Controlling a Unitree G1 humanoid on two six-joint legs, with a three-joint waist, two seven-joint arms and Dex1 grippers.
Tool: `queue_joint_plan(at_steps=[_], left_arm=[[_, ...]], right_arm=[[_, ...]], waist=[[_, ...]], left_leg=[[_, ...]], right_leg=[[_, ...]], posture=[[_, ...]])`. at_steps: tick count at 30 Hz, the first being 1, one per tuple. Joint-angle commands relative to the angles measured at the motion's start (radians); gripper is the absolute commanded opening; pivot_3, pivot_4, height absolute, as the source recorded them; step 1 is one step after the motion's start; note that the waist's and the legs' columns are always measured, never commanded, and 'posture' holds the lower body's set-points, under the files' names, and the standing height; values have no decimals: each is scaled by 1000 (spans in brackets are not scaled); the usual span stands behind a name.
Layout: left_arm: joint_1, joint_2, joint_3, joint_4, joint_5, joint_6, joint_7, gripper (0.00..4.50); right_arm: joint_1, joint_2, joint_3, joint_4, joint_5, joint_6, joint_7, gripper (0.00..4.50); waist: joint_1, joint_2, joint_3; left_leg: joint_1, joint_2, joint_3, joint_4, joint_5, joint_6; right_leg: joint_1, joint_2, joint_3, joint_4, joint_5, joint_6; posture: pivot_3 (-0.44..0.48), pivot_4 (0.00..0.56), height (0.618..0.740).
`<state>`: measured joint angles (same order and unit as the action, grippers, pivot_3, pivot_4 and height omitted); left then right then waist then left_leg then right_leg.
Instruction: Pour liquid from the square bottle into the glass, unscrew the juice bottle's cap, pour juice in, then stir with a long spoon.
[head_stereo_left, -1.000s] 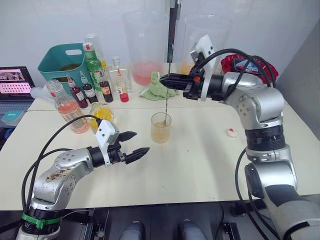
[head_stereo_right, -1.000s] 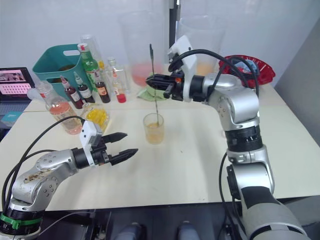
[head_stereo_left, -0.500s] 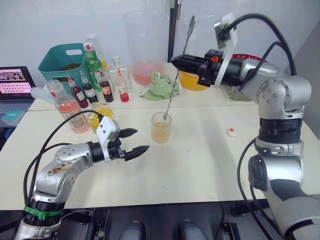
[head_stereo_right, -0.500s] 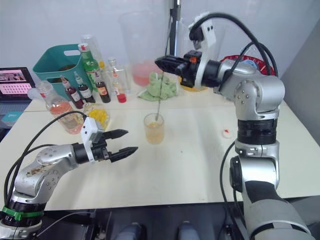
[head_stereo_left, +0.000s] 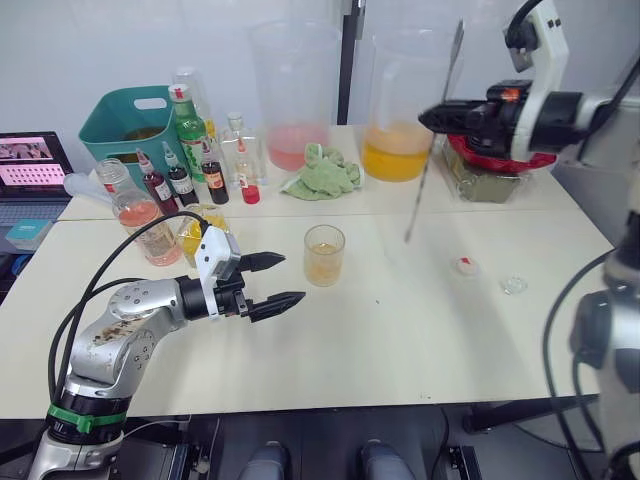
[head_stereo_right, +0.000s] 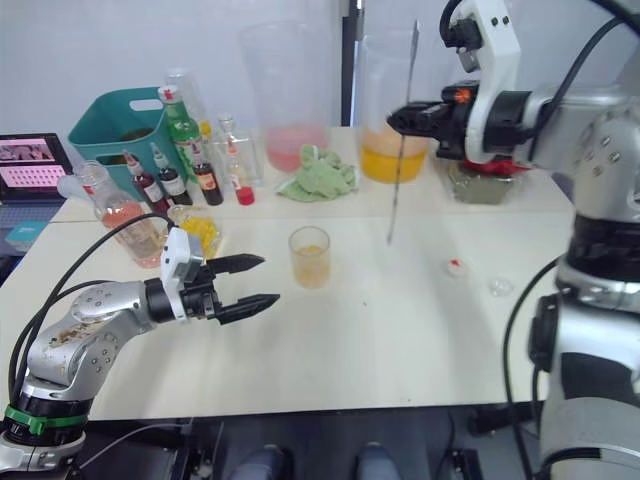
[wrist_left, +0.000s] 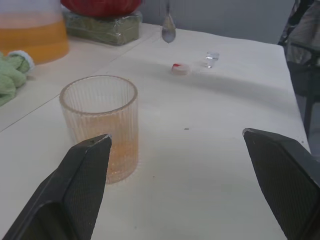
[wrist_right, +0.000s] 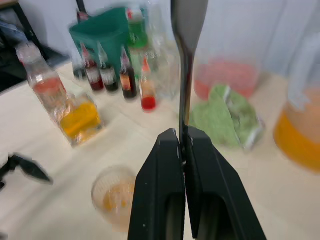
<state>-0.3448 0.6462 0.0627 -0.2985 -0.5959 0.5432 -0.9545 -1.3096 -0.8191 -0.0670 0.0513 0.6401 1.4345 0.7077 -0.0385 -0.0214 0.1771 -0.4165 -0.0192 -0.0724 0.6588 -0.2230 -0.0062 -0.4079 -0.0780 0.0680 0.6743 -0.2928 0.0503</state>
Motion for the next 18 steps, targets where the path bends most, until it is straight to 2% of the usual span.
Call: queue_joint_plan(at_steps=[1, 6, 11, 18], left_arm=[[-27, 18, 33, -39, -35, -10, -19, 4443], [-15, 41, 32, -50, -60, 23, -25, 4443], [20, 62, 23, -84, -40, 37, 3, 4443], [104, 85, 25, -175, -31, 62, 58, 4443]], right_arm=[[-70, -65, 56, 56, 54, 156, 80, 0], [-45, -100, 153, 227, 52, 180, 103, 0], [22, -104, 265, 296, -10, 169, 105, 0], [86, -29, 475, 404, -158, -21, 162, 0]], waist=[[-4, 0, 0], [-4, 0, 0], [-1, 0, 0], [-7, 0, 0]], left_leg=[[0, 0, 0, 0, 0, 0], [0, 0, 1, 0, 0, 0], [0, -1, 1, 0, 0, 1], [-1, 0, 1, 0, -1, 1]], right_leg=[[0, 1, 0, -1, 0, 0], [1, 0, 0, -2, 0, 0], [1, -1, 0, -2, 0, 0], [0, 0, 0, -2, 0, 0]], posture=[[0, 150, 740], [0, 150, 740], [0, 150, 740], [0, 150, 740]])
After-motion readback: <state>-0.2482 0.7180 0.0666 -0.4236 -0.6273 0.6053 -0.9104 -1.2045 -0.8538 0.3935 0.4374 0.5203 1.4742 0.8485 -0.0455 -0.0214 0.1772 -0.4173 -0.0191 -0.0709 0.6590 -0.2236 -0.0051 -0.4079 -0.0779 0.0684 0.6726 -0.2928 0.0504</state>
